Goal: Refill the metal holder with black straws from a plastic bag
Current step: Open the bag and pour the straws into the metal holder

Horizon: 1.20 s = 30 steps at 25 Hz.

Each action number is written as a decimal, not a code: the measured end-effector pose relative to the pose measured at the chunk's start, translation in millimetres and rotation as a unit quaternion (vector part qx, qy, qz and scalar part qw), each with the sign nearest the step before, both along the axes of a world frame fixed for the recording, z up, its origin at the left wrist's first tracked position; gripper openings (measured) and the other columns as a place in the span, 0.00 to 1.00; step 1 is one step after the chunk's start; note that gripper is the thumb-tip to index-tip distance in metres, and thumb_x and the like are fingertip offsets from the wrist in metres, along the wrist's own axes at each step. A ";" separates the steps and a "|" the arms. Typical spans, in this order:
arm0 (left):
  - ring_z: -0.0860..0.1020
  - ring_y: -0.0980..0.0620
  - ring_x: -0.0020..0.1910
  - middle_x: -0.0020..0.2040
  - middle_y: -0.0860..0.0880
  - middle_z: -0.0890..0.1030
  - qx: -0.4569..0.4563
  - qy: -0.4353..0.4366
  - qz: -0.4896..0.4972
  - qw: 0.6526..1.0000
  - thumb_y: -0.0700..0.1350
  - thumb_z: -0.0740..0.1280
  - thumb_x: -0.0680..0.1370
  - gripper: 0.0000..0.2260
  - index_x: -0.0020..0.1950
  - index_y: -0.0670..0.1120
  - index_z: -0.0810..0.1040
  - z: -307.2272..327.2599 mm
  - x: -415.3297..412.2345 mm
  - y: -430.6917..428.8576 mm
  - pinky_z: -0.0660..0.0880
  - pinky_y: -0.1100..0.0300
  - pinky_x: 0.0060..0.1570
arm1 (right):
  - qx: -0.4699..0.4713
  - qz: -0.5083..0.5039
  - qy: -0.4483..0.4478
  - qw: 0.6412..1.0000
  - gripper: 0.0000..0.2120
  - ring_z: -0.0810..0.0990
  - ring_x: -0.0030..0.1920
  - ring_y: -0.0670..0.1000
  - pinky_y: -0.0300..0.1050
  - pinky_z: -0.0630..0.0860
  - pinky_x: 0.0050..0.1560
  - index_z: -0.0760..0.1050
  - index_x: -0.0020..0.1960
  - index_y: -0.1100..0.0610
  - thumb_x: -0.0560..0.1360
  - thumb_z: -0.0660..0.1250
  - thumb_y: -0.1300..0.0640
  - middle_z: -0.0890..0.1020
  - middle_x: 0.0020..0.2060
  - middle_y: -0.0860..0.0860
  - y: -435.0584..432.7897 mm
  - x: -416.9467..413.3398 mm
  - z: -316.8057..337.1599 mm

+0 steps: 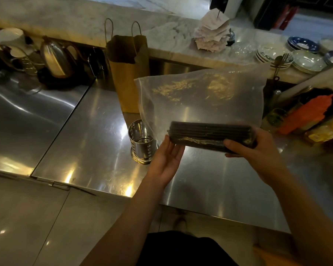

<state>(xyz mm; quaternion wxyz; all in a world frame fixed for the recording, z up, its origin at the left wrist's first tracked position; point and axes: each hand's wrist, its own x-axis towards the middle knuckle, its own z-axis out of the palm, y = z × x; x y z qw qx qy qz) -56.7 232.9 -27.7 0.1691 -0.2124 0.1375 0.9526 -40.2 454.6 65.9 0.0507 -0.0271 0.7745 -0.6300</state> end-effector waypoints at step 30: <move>0.79 0.44 0.63 0.63 0.39 0.80 0.078 -0.009 -0.001 0.997 0.44 0.62 0.81 0.14 0.65 0.40 0.75 -0.6 0.5 -18.0 0.76 0.51 0.61 | 0.142 0.041 0.047 0.988 0.13 0.83 0.51 0.49 0.42 0.83 0.41 0.76 0.58 0.55 0.73 0.71 0.60 0.81 0.52 0.50 -38.1 -21.2 43.2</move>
